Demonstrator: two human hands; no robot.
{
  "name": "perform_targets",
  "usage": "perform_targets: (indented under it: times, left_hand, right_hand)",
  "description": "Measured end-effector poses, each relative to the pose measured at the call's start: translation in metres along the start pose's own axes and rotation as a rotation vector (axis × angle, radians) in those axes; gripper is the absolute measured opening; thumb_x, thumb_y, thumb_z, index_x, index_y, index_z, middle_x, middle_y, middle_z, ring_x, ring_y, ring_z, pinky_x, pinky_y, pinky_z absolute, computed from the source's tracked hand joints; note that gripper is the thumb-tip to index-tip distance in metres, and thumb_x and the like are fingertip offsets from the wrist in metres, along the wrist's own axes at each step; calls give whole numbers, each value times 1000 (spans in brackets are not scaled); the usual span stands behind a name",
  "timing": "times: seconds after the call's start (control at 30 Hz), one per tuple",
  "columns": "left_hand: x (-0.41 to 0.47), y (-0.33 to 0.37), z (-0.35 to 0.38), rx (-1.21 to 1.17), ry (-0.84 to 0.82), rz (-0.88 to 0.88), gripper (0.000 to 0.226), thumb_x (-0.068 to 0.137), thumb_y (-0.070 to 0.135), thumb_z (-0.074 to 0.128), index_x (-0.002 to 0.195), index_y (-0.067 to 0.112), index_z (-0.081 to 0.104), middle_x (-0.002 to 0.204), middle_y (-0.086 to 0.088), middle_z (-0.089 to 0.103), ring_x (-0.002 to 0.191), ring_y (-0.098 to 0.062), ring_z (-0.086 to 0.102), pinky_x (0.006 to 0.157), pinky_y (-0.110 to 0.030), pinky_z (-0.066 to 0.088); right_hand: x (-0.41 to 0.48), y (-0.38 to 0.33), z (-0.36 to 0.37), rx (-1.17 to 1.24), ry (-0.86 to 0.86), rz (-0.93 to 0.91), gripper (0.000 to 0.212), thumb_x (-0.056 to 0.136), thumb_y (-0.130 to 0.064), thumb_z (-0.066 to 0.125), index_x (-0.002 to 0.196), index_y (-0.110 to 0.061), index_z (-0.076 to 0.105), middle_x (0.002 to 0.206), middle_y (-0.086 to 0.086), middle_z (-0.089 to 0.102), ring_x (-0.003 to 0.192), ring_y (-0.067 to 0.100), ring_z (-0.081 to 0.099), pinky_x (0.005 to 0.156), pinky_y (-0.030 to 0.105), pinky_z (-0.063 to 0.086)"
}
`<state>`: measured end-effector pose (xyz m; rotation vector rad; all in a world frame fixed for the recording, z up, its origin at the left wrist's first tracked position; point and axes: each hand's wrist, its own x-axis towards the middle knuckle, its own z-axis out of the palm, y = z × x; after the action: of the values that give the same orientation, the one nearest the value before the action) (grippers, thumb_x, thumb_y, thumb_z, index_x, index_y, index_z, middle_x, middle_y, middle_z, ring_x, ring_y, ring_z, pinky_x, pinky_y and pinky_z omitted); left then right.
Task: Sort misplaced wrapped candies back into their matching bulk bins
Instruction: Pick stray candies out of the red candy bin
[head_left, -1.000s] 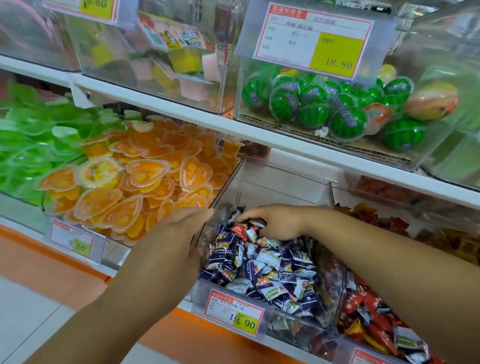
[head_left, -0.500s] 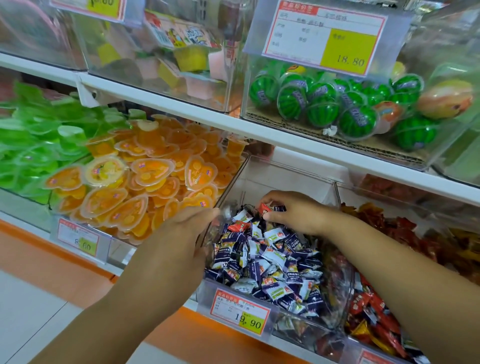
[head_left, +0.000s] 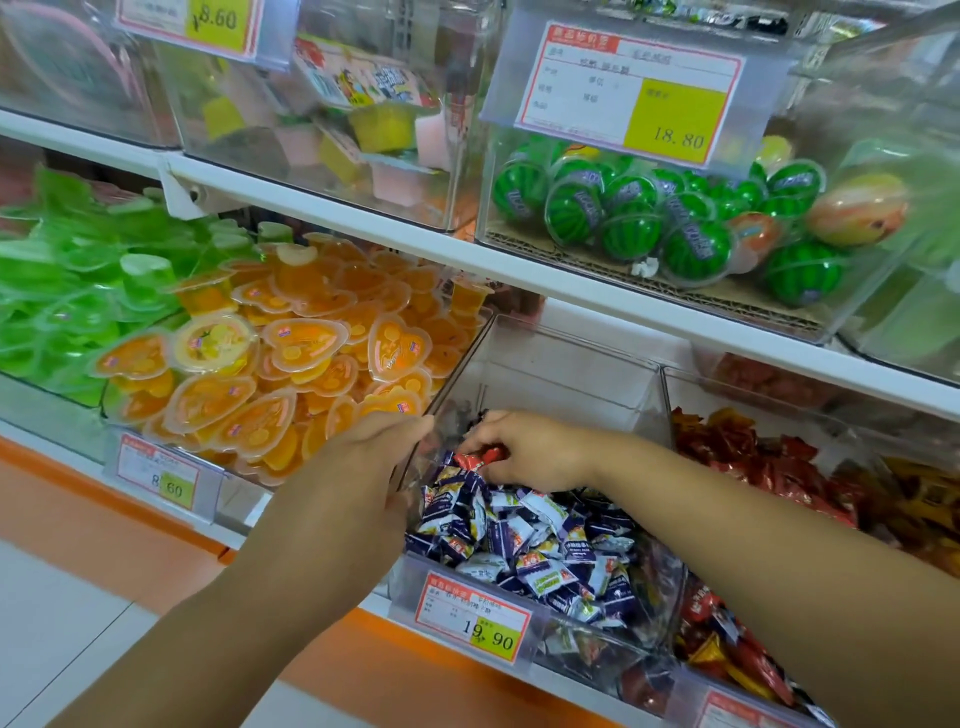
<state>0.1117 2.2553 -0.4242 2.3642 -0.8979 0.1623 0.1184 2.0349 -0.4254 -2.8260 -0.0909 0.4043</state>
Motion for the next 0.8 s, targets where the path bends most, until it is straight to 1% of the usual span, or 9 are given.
perform_targets:
  times: [0.1, 0.27, 0.37, 0.43, 0.5, 0.57, 0.67, 0.73, 0.8]
  left_hand:
    - [0, -1, 0, 1, -10, 2, 61, 95, 15, 55, 146, 38, 31, 148, 26, 28, 132, 1, 34, 94, -9, 27]
    - [-1, 3, 1, -2, 5, -13, 61, 95, 14, 55, 147, 35, 31, 149, 22, 30, 134, -3, 34, 99, -13, 29]
    - [-2, 3, 2, -26, 17, -5, 60, 93, 10, 57, 145, 32, 36, 147, 18, 36, 132, -5, 36, 94, -12, 28]
    - [-2, 2, 2, -44, 24, -14, 60, 93, 8, 56, 145, 31, 38, 147, 17, 36, 132, -7, 37, 96, -15, 29]
    - [-1, 2, 4, -51, 13, -33, 59, 92, 6, 58, 143, 29, 41, 146, 14, 39, 131, -11, 40, 97, -21, 34]
    - [1, -2, 10, -24, 15, -33, 57, 87, 5, 62, 139, 27, 49, 140, 8, 50, 124, -16, 48, 89, -24, 38]
    - [7, -11, 21, 22, 9, -17, 56, 80, 5, 68, 129, 29, 58, 124, 5, 63, 109, -18, 57, 78, -20, 36]
    - [9, -15, 25, 43, -6, -13, 57, 80, 8, 68, 129, 34, 56, 121, 8, 63, 105, -16, 59, 76, -20, 38]
    - [9, -15, 25, 50, -6, -17, 58, 80, 12, 67, 131, 38, 52, 123, 12, 61, 107, -13, 57, 77, -20, 40]
  right_hand:
    - [-9, -3, 0, 11, 73, 24, 30, 93, -24, 61, 122, -14, 62, 114, 1, 52, 106, 20, 52, 91, 29, 42]
    - [-59, 5, -36, 160, 371, 77, 25, 93, -31, 60, 118, -26, 62, 101, -14, 55, 84, 0, 53, 68, 15, 38]
    - [-96, 28, -56, 264, 476, 136, 21, 91, -26, 63, 112, -32, 63, 105, -16, 63, 93, 5, 59, 77, 14, 45]
    - [-118, 48, -62, 255, 499, 191, 21, 92, -26, 63, 112, -31, 62, 110, -14, 62, 100, 6, 58, 84, 13, 43]
    - [-136, 67, -62, 253, 489, 265, 20, 93, -24, 62, 112, -27, 60, 111, -10, 61, 102, 9, 56, 85, 12, 39]
    - [-150, 86, -61, 296, 440, 328, 19, 92, -25, 63, 111, -24, 60, 113, 1, 65, 107, 22, 61, 85, 23, 43]
    - [-162, 98, -60, 348, 330, 390, 19, 91, -23, 63, 110, -23, 60, 112, 13, 67, 101, 34, 65, 76, 34, 51]
    - [-160, 98, -59, 343, 354, 359, 19, 93, -25, 61, 112, -28, 61, 112, 4, 67, 95, 22, 65, 83, 36, 51]
    - [-154, 95, -61, 233, 443, 323, 14, 95, -31, 57, 106, -37, 63, 114, -12, 64, 100, 8, 60, 93, 30, 47]
